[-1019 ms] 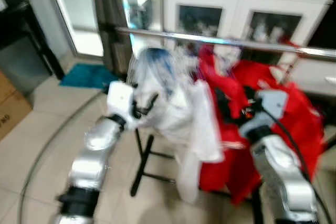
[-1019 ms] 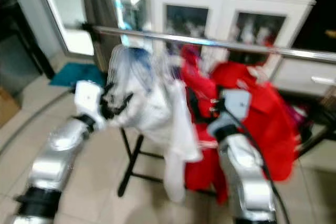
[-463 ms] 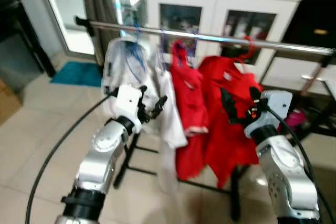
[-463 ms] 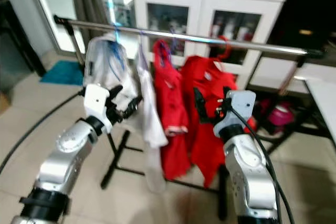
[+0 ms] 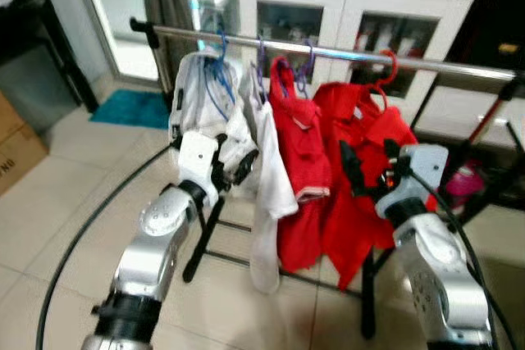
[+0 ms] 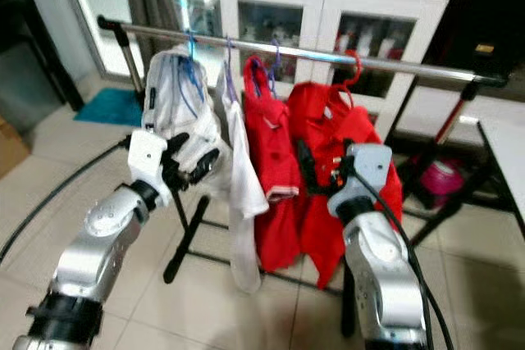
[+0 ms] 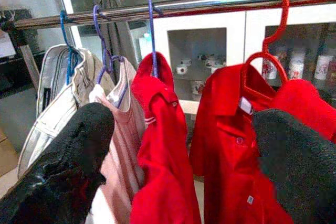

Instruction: Hang hanger

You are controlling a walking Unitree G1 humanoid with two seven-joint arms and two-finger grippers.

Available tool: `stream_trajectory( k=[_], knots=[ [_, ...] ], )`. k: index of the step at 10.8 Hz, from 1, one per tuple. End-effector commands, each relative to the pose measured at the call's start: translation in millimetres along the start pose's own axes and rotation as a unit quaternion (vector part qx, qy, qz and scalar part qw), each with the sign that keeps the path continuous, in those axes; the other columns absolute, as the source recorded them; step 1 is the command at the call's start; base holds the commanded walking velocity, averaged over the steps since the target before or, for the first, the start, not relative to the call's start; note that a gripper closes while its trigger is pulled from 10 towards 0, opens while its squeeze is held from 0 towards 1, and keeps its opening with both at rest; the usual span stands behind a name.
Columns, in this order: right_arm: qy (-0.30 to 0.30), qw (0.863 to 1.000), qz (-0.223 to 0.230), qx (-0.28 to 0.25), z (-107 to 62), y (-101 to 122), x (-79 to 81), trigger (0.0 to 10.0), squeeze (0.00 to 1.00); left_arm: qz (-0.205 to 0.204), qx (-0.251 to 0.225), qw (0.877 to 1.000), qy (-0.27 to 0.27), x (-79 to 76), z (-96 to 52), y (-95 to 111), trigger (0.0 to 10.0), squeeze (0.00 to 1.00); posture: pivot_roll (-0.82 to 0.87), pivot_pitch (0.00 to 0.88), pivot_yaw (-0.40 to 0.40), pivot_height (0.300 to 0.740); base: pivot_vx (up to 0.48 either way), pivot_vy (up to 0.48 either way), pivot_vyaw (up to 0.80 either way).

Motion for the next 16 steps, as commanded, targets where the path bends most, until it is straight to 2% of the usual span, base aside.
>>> stream_trajectory(
  k=[1, 2, 5, 16],
  knots=[
    [-0.001, 1.000, -0.005, -0.007, 1.0, 4.4, 1.0, 10.0, 1.00, -0.001, 0.002, 1.000, -0.004, -0.5, 0.4, 0.4, 10.0, 0.00, -0.17, 0.000, 0.017, 0.740, 0.247, 0.000, 0.80],
    [-0.001, 1.000, -0.004, -0.011, 2.3, 5.6, 2.4, 10.0, 1.00, -0.004, 0.003, 1.000, -0.003, 0.1, -1.1, -0.4, 10.0, 0.00, -0.17, 0.000, 0.010, 0.740, 0.255, 0.000, 0.80],
    [-0.010, 1.000, -0.010, -0.024, 5.5, 11.3, 0.9, 10.0, 1.00, -0.011, 0.007, 1.000, -0.005, -0.4, -4.3, -3.2, 10.0, 0.00, -0.16, 0.000, -0.001, 0.740, 0.257, 0.000, 0.00],
    [-0.025, 0.999, -0.015, -0.042, 9.7, 20.9, -2.4, 10.0, 1.00, -0.013, 0.008, 1.000, -0.017, -1.6, -1.5, -2.1, 10.0, 0.00, -0.17, 0.000, 0.005, 0.740, 0.259, 0.000, 0.00]
  ],
)
Point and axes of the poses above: a point about 5 cm out from each wrist's last joint towards the gripper, its own z axis pointing out of the wrist towards the gripper, its own y axis along the axis of the wrist's last joint, x = y × z, the point moved 3 cm from there along z, pointing out of the wrist towards the gripper, and after that the axes turned 2 degrees about -z, right-handed, at the moved point
